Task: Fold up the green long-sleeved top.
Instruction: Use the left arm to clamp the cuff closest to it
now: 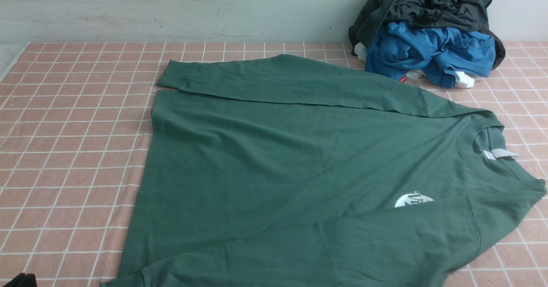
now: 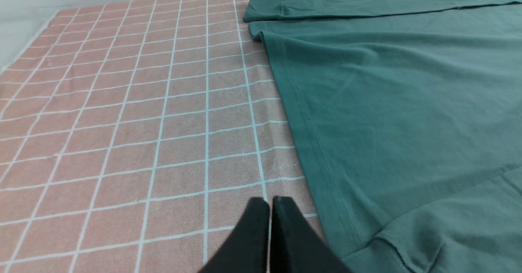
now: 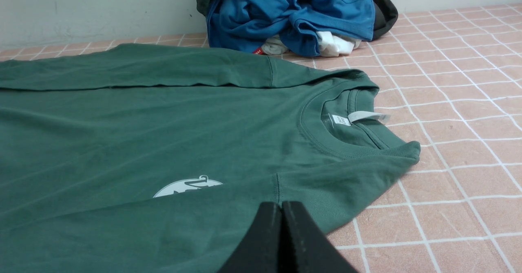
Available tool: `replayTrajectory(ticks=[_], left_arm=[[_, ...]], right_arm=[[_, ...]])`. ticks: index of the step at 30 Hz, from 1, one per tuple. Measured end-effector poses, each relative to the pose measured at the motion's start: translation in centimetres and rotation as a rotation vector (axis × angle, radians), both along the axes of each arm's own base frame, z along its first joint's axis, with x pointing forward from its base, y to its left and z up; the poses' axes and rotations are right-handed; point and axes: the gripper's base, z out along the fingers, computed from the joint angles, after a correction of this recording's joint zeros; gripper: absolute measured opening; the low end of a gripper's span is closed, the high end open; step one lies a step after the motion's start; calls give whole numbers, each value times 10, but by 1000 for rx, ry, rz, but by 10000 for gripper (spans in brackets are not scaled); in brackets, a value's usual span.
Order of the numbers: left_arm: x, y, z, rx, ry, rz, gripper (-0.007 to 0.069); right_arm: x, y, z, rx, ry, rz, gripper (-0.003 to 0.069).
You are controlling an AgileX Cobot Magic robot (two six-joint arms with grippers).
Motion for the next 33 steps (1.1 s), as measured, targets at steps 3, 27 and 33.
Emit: replayTrajectory(ticks=[3, 27, 33], left_arm=[[1, 1, 2, -2, -39, 7, -3], [13, 5, 150, -284, -516, 51, -3], [85, -1, 140, -242, 33, 88, -3]], right_arm=[[0, 0, 1, -1, -18, 2, -10], [4, 13, 148, -20, -705, 138, -10], [74, 9, 152, -196, -263, 89, -10]])
